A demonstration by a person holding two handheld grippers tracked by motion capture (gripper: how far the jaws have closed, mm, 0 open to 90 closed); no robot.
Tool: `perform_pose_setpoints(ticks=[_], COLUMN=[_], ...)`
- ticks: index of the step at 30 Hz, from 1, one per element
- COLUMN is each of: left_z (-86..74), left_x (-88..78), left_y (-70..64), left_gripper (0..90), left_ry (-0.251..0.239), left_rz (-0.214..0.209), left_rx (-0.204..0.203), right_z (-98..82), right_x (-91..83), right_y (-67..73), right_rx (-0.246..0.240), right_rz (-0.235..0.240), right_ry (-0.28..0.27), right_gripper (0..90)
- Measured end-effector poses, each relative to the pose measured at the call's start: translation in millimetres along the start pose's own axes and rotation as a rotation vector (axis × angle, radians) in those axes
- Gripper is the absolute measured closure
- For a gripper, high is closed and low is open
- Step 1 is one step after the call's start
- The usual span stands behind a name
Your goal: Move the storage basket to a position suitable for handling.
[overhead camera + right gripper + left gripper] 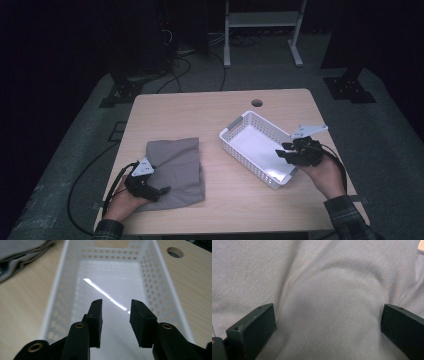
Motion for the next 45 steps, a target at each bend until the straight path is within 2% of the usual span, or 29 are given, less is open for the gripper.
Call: perform_pose_setpoints(ticks=[1, 2, 3, 4, 5, 7, 9, 12, 14, 19, 21, 26, 34, 40, 41, 44, 45], left_z=[0.0, -0.1, -0.1, -0.1, -0.1, -0.1, -0.1, -0.1, -0.1, -0.1, -0.1, -0.1, -0.1, -0.1, -0.1, -0.1, -0.1], left_x=[0.0, 0.2, 0.2, 0.2, 0.2, 0.2, 0.2, 0.2, 0.2, 0.2, 0.2, 0.2, 0.2, 0.2, 0.2, 0.2, 0.2], left_y=[0.0, 0.0, 0.0, 0.0, 0.0, 0.0, 0.0, 0.0, 0.0, 0.0, 0.0, -0.1, 0.0, 0.0, 0.0, -0.1, 0.0], left_gripper=[0.0, 0.0, 0.0, 0.0, 0.0, 0.0, 0.0, 0.0, 0.0, 0.0, 0.0, 0.0, 0.0, 0.0, 0.0, 0.0, 0.0], left_ry=[0.000, -0.002, -0.002, -0.002, -0.002, -0.002, -0.002, -0.002, -0.002, -0.002, -0.002, -0.002, -0.002, -0.002, -0.003, -0.003, -0.002], left_rz=[0.000, 0.001, 0.001, 0.001, 0.001, 0.001, 0.001, 0.001, 0.001, 0.001, 0.001, 0.001, 0.001, 0.001, 0.001, 0.001, 0.001], left_rx=[0.000, 0.000, 0.000, 0.000, 0.000, 0.000, 0.000, 0.000, 0.000, 0.000, 0.000, 0.000, 0.000, 0.000, 0.000, 0.000, 0.000], right_z=[0.0, 0.0, 0.0, -0.5, -0.7, -0.9, -1.7, -2.6, -3.2, -9.6, -10.7, -13.5, -14.7, -20.4, -23.5, -27.1, -31.4], right_x=[0.0, 4.8, 4.8, 10.0, 12.7, 15.3, 21.4, 25.7, 27.4, 34.6, 35.2, 35.6, 34.8, 27.7, 24.0, 19.9, 15.8], right_y=[0.0, -16.1, -16.1, -29.8, -35.2, -39.8, -51.4, -58.4, -60.4, -64.1, -64.3, -65.3, -64.4, -63.3, -64.5, -66.9, -69.3], right_rx=[0.000, 0.014, 0.014, 0.030, 0.031, 0.032, 0.040, 0.041, 0.041, 0.043, 0.042, 0.042, 0.059, 0.069, 0.095, 0.112, 0.139], right_rz=[0.000, -0.031, -0.031, -0.045, -0.060, -0.068, -0.088, -0.105, -0.107, -0.107, -0.107, -0.100, -0.092, -0.100, -0.118, -0.135, -0.150], right_ry=[0.000, 0.003, 0.003, 0.013, 0.015, 0.021, 0.030, 0.047, 0.054, 0.091, 0.095, 0.109, 0.118, 0.126, 0.131, 0.135, 0.132], right_gripper=[59.8, 59.8, 59.8, 59.9, 59.8, 59.9, 60.4, 62.5, 62.6, 69.7, 69.9, 76.9, 79.0, 81.5, 81.6, 81.6, 81.9])
Point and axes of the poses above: each handheld gripper's, and its own axes: x roughly forward along the jaws, z roughly out of its top, y roughly to its left, the point moved 1 cm from there along x, roughly forward along the jaws, and after that the axes turned 1 degree about -y, right-handed, at the moved point
